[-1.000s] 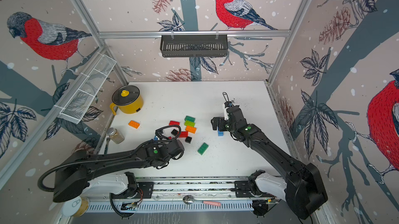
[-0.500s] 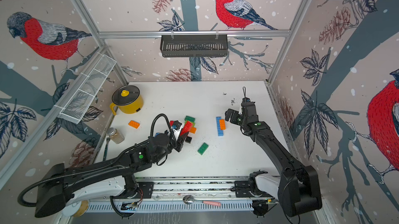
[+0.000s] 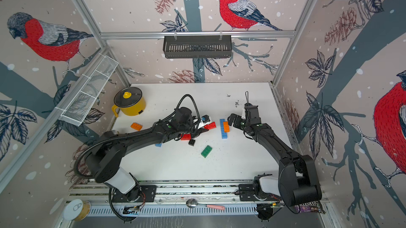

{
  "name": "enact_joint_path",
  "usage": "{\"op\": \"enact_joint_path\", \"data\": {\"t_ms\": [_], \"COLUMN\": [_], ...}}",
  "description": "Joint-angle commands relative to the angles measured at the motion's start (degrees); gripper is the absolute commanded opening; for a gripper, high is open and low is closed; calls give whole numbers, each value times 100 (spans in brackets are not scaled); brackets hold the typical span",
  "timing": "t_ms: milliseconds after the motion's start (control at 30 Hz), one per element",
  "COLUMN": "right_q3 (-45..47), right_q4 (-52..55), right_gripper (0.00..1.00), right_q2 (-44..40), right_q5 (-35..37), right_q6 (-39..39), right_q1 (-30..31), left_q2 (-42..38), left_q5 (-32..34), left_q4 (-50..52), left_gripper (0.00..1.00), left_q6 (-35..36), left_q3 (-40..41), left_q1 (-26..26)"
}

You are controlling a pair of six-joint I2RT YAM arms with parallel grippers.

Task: Assemble a small pinwheel with lego
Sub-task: Assemble the lego brick with the lego brick.

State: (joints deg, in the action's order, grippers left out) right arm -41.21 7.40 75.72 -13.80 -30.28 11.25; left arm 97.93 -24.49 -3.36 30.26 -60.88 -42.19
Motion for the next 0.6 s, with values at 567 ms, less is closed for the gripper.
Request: {"op": "enact_joint_path", "data": {"t_ms": [567], "right_q3": [-132], "right_q4": [-585], "right_gripper": [100], "right_q2": [745], "right_q5": [-666], "right_q6": [-67], "right_q1": [147], "left_q2": [1744], "left_q5": [-1342], "left_q4": [1003], "left_gripper": [15], "left_q6": [426], "left_q3": [-1379], "left_q1": [159]}}
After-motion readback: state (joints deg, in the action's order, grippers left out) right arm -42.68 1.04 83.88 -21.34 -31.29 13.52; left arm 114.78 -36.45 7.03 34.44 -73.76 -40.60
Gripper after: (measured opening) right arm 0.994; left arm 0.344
